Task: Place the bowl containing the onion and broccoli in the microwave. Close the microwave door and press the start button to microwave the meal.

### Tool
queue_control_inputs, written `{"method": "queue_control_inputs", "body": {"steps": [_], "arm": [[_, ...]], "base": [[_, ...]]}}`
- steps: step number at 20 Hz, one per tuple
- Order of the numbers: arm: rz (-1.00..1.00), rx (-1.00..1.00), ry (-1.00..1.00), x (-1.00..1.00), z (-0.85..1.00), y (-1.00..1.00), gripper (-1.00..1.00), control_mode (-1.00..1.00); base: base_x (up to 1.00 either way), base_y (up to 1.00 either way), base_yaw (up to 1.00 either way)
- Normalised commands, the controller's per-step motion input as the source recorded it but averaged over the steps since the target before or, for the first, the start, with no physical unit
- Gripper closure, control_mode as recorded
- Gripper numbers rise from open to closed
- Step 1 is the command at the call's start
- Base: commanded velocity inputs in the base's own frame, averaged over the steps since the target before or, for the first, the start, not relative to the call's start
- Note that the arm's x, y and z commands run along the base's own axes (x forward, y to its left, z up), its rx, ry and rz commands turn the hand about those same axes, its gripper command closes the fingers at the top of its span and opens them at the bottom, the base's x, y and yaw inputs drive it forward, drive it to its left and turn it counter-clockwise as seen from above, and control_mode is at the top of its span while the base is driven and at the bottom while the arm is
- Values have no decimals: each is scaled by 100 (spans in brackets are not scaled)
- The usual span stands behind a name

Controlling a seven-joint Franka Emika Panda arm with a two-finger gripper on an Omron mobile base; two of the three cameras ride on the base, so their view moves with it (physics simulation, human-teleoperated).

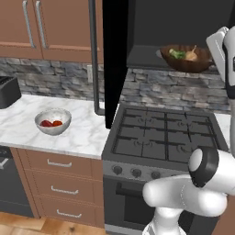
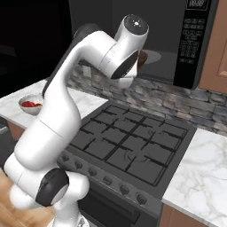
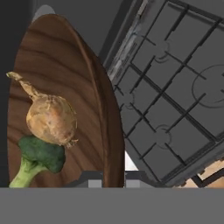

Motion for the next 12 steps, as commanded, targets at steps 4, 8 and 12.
{"method": "queue_control_inputs", "body": {"steps": [4, 8, 12], "arm": [[-1, 0, 1, 61, 0, -15, 100, -100], [0, 0, 0, 60, -7, -17, 100, -100], [0, 0, 0, 56, -12, -14, 100, -100]], "base": [[0, 0, 0], [0, 0, 0], [0, 0, 0]]}}
